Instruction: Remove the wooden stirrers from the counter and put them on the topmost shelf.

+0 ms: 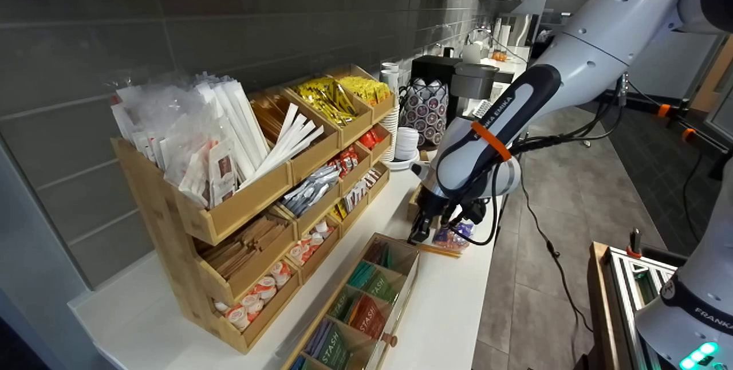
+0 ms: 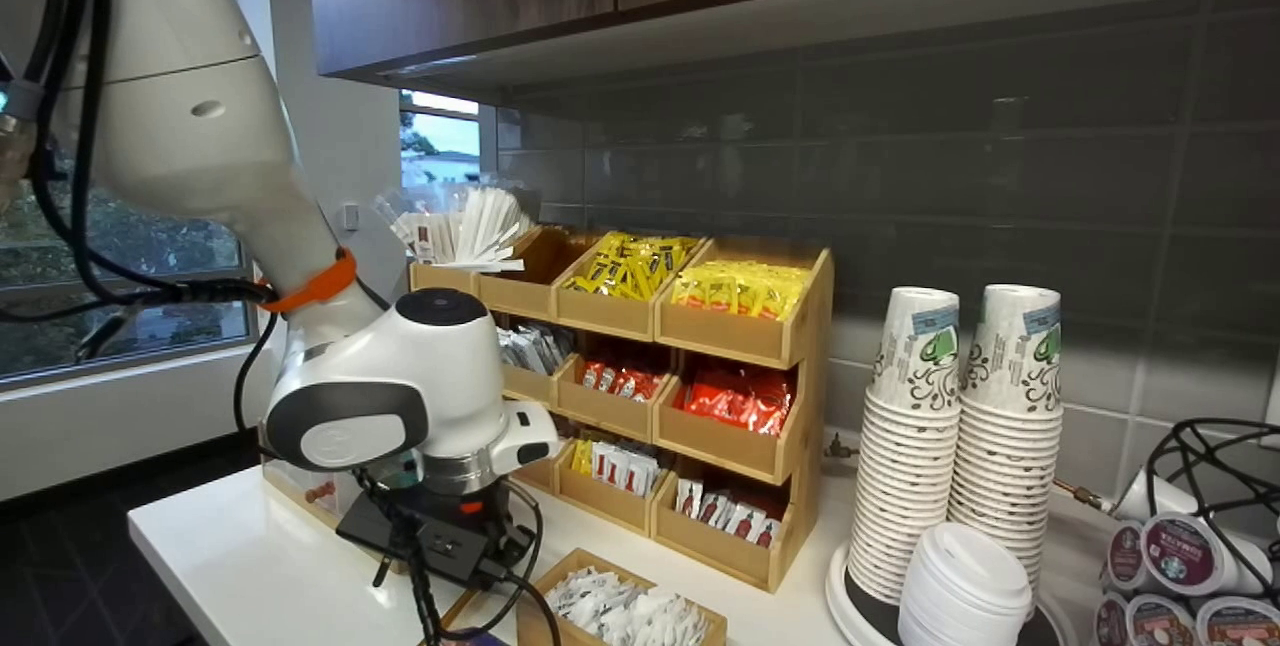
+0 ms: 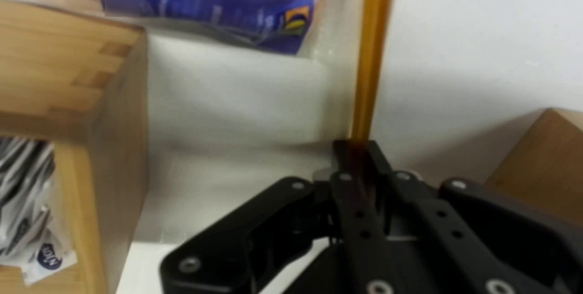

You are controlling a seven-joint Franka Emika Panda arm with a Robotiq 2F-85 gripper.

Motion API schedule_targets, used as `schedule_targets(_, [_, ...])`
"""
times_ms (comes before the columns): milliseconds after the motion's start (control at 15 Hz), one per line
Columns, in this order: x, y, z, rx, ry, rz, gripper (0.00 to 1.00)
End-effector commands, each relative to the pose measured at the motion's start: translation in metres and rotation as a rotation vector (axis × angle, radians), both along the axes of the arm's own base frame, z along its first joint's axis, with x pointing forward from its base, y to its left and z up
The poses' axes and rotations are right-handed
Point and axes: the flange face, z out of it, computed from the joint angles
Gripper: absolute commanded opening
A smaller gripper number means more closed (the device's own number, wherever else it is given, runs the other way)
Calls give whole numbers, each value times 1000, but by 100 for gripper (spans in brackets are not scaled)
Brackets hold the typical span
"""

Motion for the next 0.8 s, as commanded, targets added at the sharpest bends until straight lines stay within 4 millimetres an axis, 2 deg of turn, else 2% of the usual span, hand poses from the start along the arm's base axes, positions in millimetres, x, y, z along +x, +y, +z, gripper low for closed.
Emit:
schedule_targets(0, [-5, 3, -8, -15, 21, 19, 0])
schedule_targets(67, [-5, 4, -8, -16, 21, 21, 4])
schedule_targets(267, [-4, 5, -6, -18, 18, 28, 2])
schedule_targets(733, [-4, 16, 17, 1, -9, 35, 2])
